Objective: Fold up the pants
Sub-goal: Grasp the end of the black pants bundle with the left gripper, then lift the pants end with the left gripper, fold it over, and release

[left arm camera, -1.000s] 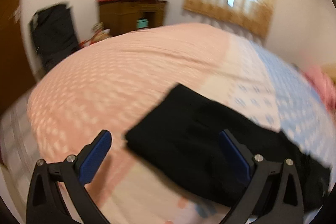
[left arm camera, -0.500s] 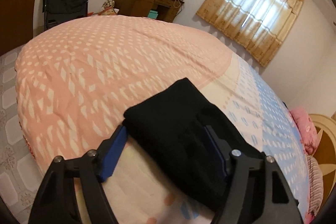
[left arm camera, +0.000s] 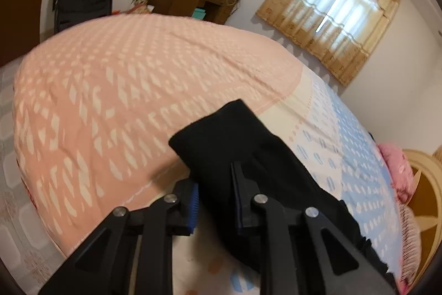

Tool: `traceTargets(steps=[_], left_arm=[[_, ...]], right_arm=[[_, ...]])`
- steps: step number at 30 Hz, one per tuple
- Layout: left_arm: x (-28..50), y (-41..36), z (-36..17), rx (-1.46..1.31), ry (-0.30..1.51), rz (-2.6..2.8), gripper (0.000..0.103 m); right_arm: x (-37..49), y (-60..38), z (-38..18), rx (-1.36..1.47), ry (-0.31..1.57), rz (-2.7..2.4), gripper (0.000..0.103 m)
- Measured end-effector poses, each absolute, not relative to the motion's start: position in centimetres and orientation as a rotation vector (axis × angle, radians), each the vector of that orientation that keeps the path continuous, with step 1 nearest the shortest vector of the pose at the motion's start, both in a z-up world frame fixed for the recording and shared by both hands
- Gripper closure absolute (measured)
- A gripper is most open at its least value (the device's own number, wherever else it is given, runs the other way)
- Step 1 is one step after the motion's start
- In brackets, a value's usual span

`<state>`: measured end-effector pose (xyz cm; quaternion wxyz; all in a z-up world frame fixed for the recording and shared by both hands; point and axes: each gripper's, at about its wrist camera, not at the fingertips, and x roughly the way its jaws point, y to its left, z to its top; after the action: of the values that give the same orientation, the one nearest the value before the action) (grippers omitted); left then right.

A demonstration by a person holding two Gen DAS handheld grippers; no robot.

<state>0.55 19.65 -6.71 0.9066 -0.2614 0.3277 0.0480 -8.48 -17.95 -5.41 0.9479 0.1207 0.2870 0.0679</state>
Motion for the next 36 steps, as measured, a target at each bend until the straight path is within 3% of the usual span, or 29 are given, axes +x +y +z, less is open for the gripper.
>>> traceTargets(steps=[7, 16, 23, 33, 36], left_arm=[[-0.6, 14.2, -2.2, -0.301, 0.536, -0.049, 0.083], [-3.8, 0.4, 1.8, -0.054, 0.407, -0.461, 0.083], [-6.2, -9.4, -0.5, 0.111, 0.45, -0.708, 0.083], [-7.8, -13.7, -4.8, 0.282, 0.53, -0.799, 0.082], [-7.8, -14.6, -6.4, 0.361, 0.603, -0.807, 0.073]], right_arm=[[-8.9, -22.4, -5.9, 0.311, 0.583, 0.017, 0.086], [-11.6, -29.2, -5.9, 0.402, 0.552, -0.129, 0.086], [-14.6, -32.6, -5.6, 0.427, 0.528, -0.21, 0.086], [-17.1, -34.7, -5.9, 0.468, 0.517, -0.196, 0.086], [-16.7, -34.7, -6.0, 0.525, 0.509, -0.142, 0.086]])
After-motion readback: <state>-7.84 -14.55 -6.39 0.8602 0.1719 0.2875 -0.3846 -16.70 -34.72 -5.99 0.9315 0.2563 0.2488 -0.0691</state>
